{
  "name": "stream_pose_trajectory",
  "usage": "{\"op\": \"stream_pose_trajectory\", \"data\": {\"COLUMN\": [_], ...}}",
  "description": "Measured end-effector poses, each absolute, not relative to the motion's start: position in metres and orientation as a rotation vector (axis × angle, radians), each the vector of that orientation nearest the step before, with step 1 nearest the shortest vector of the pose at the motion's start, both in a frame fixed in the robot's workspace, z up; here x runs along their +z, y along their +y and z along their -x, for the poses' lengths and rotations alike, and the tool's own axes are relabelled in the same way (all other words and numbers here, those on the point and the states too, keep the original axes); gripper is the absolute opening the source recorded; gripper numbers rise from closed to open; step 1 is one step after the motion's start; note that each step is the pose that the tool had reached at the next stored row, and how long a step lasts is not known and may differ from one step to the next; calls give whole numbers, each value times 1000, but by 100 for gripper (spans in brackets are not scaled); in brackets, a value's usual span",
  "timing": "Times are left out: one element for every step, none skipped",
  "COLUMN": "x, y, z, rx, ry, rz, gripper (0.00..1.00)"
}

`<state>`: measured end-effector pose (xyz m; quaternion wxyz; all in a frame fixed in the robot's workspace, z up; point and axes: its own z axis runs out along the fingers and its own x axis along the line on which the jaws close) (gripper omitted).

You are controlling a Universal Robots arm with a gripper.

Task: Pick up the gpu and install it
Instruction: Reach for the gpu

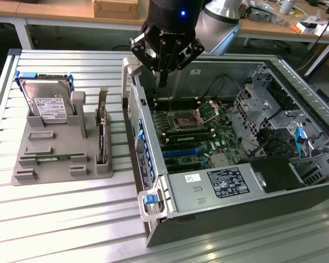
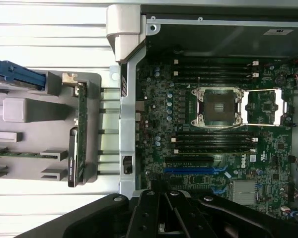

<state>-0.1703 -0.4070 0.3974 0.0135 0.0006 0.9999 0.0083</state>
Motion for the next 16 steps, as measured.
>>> {"op": "stream_pose_trajectory", "data": {"x": [397, 397, 397, 397, 397, 397, 397, 397, 397, 397, 397, 397, 397, 397, 397, 397], "y": [-407, -407, -407, -407, -407, -407, -407, -407, -407, -407, -407, -407, -407, -407, -407, -407], "z": [173, 174, 175, 176, 176, 177, 178, 178, 179, 180, 181, 182, 184, 185, 186, 187], "rx": [26, 26, 26, 26, 26, 26, 26, 26, 26, 26, 26, 26, 26, 26, 26, 26], "ry": [3115, 3114, 3114, 3114, 3114, 3114, 3114, 3114, 3114, 3114, 3114, 3114, 3114, 3114, 3114, 3114], "rz": [-2, -2, -2, -2, -2, -2, -2, -2, -2, -2, -2, -2, -2, -2, -2, -2], "gripper": [11, 11, 11, 11, 11, 11, 11, 11, 11, 11, 11, 11, 11, 11, 11, 11]}}
